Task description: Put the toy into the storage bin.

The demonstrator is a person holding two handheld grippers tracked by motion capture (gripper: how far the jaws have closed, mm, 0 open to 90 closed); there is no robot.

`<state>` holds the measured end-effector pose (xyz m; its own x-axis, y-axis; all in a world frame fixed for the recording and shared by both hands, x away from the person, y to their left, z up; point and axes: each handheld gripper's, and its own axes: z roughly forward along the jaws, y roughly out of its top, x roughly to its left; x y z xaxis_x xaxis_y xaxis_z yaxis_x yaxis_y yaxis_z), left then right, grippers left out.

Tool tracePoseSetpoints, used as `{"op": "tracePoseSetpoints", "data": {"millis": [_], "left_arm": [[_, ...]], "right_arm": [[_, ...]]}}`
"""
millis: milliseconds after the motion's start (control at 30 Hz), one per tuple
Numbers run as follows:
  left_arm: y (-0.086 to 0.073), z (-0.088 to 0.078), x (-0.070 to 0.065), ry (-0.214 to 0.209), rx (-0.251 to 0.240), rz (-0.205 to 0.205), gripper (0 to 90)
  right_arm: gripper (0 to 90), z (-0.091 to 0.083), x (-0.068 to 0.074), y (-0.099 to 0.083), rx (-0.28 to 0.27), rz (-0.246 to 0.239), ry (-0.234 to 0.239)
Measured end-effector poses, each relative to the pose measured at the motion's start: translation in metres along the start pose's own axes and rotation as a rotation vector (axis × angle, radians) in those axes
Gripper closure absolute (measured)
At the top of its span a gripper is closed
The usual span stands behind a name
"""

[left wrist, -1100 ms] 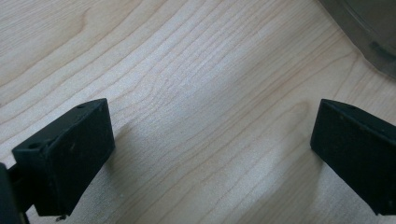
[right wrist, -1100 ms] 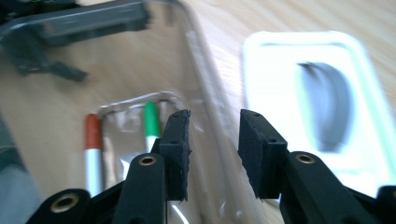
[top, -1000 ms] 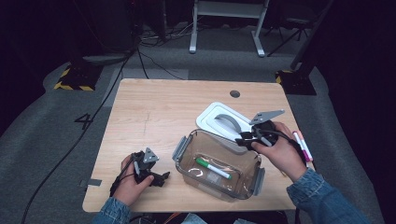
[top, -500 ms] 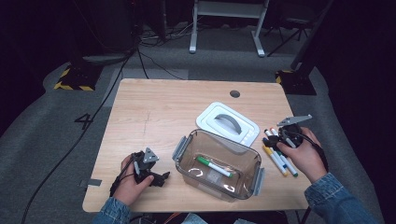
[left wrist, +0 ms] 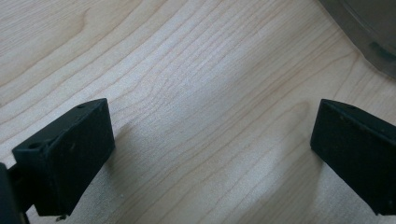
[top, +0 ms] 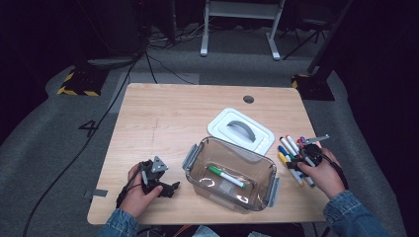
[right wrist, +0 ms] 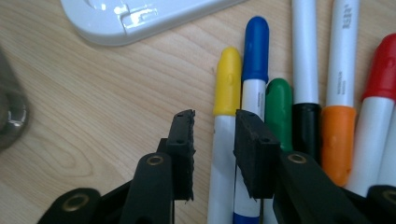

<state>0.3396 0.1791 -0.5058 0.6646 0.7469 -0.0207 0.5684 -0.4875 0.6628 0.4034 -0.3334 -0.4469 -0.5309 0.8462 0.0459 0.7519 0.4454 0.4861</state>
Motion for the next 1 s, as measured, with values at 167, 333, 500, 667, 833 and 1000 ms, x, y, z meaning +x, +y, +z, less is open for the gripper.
{"op": "tracePoseSetpoints", "data": {"millis": [167, 333, 500, 667, 833, 1000], "left_arm": [[0.000, 0.000, 0.000, 0.000, 0.001, 0.000, 0.1], [0.000, 0.000, 0.000, 0.000, 0.000, 0.000, 0.1], [0.000, 0.000, 0.000, 0.001, 0.001, 0.000, 0.1], [0.000, 0.000, 0.000, 0.001, 0.001, 0.000, 0.1], [0.000, 0.000, 0.000, 0.001, 0.001, 0.000, 0.1], [0.000, 0.000, 0.000, 0.001, 0.001, 0.000, 0.1]], "right_arm": [[70.4, 0.009, 0.001, -0.003, 0.022, -0.014, -0.001], [73.4, 0.020, 0.005, -0.003, 0.060, -0.033, -0.006], [76.9, 0.023, 0.009, -0.002, 0.072, -0.044, -0.007], [77.0, 0.012, 0.010, 0.003, 0.034, -0.031, 0.012], [77.0, -0.017, 0.018, 0.018, -0.034, -0.037, 0.043], [77.0, -0.046, 0.031, 0.036, -0.095, -0.069, 0.070]]}}
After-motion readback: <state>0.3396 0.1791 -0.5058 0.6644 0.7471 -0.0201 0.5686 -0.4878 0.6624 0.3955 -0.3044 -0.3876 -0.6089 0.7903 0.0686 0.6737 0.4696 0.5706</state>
